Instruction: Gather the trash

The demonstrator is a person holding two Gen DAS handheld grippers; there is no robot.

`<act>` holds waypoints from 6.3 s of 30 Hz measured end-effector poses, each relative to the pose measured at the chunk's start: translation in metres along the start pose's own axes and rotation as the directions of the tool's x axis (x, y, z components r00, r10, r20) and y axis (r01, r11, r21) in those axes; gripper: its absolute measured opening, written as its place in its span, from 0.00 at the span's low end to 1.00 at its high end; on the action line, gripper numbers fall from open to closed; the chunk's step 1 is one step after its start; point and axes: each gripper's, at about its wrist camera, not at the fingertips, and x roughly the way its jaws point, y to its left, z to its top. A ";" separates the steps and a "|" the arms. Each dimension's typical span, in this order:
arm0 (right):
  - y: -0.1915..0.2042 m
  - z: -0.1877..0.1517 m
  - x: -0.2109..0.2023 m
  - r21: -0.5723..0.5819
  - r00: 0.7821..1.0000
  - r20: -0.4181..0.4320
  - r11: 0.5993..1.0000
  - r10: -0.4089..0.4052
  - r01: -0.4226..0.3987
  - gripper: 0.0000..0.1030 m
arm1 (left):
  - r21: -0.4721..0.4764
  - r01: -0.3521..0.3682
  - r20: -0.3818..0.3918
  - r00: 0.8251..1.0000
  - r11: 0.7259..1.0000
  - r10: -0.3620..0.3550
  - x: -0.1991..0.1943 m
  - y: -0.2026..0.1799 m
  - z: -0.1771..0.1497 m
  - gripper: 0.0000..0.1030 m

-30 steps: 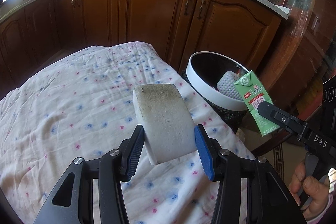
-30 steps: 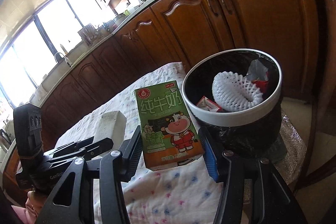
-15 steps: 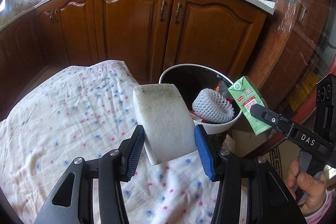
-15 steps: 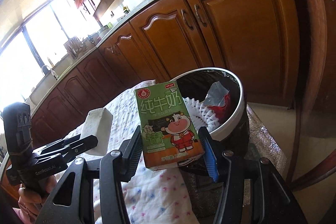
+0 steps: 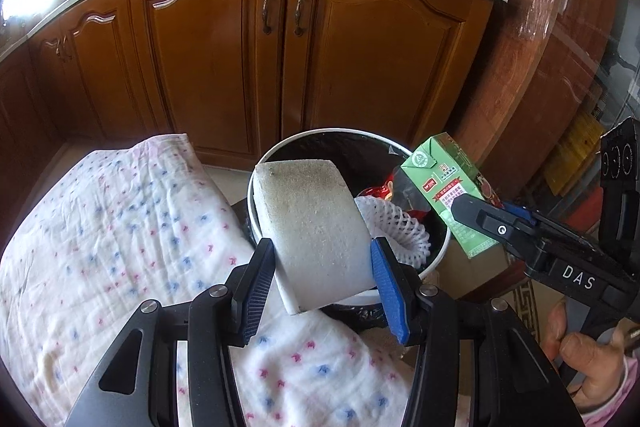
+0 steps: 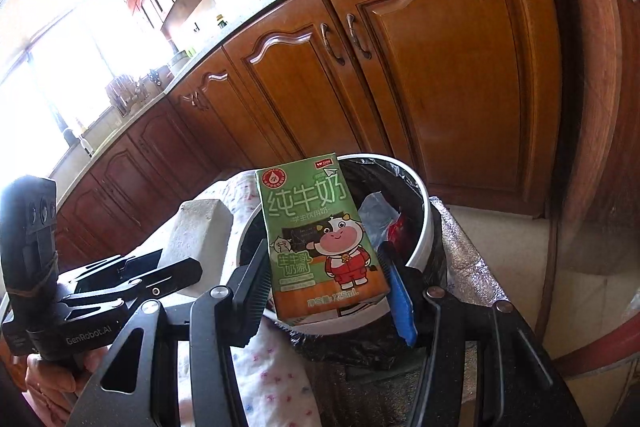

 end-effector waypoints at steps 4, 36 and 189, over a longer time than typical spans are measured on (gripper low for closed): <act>-0.004 0.004 0.009 -0.003 1.000 -0.016 1.000 -0.013 0.013 0.51 | 0.008 -0.004 -0.027 1.000 1.000 0.004 0.020 -0.003 0.009 0.47; -0.016 0.023 0.044 0.013 0.995 -0.098 1.000 -0.020 0.022 0.54 | -0.025 0.002 -0.126 0.992 1.000 -0.005 0.083 -0.005 0.032 0.58; 0.134 -0.183 -0.149 -0.160 0.908 0.405 0.970 -0.105 0.183 1.00 | -0.137 -0.272 0.407 0.861 0.953 0.304 -0.206 -0.013 -0.261 0.99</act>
